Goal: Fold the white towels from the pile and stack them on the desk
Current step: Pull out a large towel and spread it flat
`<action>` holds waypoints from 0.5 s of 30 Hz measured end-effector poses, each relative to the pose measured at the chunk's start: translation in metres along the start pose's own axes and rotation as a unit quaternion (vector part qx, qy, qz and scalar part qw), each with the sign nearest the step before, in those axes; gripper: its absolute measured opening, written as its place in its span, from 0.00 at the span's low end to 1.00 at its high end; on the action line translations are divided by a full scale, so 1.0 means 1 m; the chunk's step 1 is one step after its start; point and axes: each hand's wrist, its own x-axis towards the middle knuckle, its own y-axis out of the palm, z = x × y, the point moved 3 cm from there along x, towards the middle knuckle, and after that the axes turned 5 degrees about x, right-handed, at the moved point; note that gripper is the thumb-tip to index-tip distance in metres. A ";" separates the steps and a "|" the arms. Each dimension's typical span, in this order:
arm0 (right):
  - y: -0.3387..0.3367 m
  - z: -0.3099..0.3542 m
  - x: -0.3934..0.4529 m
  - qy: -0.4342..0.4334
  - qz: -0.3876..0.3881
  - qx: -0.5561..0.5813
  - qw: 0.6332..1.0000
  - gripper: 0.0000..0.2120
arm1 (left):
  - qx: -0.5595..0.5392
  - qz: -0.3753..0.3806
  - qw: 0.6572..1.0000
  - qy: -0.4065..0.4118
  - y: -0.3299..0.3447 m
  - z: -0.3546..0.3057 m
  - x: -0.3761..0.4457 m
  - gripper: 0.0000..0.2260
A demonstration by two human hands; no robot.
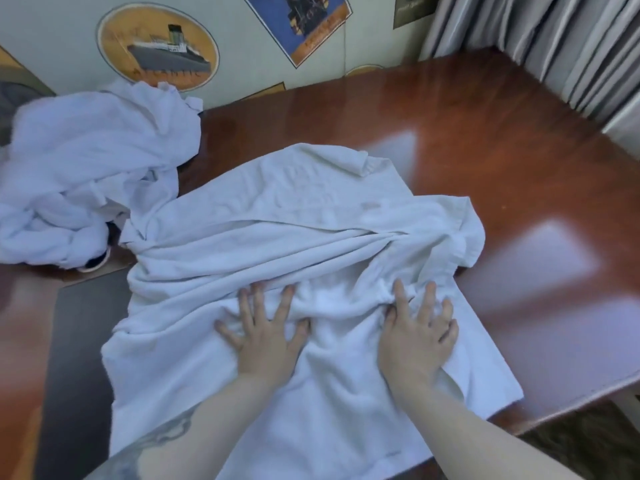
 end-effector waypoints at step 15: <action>0.045 0.110 0.187 0.053 0.028 -0.024 0.998 0.22 | -0.025 -0.073 0.995 0.067 -0.049 -0.031 0.271 0.32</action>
